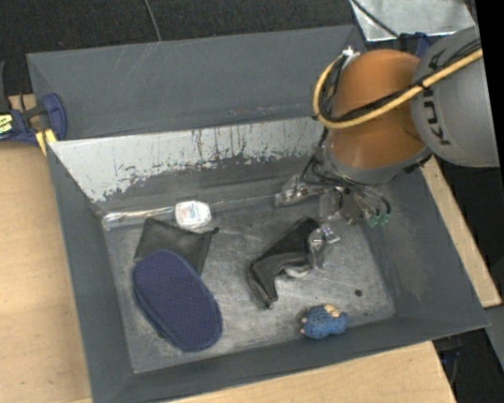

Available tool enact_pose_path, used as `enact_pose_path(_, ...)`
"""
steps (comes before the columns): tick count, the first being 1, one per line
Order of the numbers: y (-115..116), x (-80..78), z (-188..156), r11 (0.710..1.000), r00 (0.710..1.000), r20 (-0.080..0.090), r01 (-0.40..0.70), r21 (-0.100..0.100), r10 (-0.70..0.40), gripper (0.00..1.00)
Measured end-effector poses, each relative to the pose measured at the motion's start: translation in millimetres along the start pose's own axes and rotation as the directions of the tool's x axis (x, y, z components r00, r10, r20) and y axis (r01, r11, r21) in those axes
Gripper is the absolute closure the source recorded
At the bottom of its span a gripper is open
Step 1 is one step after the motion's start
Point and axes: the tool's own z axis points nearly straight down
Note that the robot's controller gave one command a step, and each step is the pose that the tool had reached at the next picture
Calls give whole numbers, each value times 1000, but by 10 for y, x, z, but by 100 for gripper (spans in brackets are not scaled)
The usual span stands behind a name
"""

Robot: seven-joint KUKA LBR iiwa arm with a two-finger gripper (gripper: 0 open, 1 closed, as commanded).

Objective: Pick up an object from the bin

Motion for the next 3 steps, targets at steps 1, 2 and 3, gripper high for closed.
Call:
enact_pose_path(1,31,-36,17,995,995,1,96,0,-96,0)
enact_pose_path(2,36,-55,14,990,990,6,141,1,-141,0)
enact_pose_path(3,25,-62,18,999,999,6,39,2,-39,0)
